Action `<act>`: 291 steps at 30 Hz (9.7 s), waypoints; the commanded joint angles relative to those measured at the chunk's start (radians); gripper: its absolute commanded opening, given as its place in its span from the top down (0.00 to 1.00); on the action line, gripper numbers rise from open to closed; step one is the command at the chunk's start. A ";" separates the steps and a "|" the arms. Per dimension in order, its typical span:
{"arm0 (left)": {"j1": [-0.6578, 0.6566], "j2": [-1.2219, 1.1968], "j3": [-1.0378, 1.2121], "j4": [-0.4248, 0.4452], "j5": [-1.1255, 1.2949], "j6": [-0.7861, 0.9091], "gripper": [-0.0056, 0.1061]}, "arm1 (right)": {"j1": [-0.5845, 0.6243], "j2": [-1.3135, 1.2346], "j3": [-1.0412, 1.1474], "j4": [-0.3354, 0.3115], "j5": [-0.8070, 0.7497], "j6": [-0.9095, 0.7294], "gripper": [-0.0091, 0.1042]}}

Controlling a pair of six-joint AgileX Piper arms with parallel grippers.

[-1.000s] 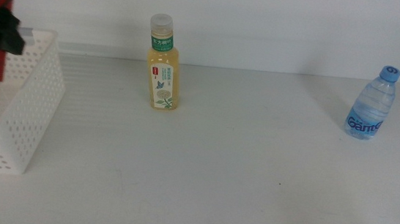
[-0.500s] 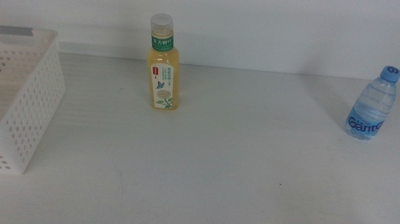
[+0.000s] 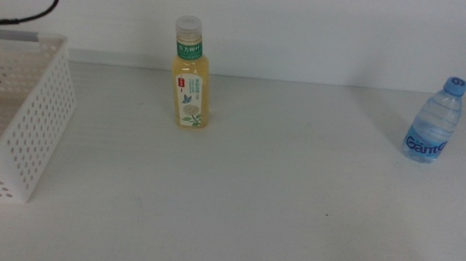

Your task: Use arms to grab the bottles and put them into the dustbin to the left of the table.

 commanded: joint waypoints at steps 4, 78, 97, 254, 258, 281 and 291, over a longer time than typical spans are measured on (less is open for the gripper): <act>-0.001 -0.026 -0.038 -0.025 -0.023 -0.002 0.98 | -0.006 -0.028 -0.009 -0.010 -0.077 -0.006 0.26; -0.811 -0.627 1.089 0.076 -1.765 -0.273 0.14 | -0.006 -0.028 -0.009 -0.010 -0.077 -0.006 0.26; -0.811 -0.165 0.842 0.117 -2.007 -0.410 0.14 | -0.006 -0.028 -0.009 -0.010 -0.077 -0.006 0.26; -0.462 -0.689 0.346 0.056 -0.566 -0.129 0.18 | -0.006 -0.028 -0.009 -0.010 -0.077 -0.006 0.26; -0.549 -0.814 0.480 0.056 -0.663 -0.117 0.18 | -0.006 -0.028 -0.009 -0.010 -0.077 -0.006 0.26; -0.770 -1.083 0.868 -0.017 -0.823 -0.125 0.18 | -0.006 -0.028 -0.009 -0.010 -0.077 -0.006 0.26; -0.859 -1.147 0.868 0.189 -0.818 -0.302 0.18 | -0.006 -0.028 -0.009 -0.010 -0.077 -0.006 0.26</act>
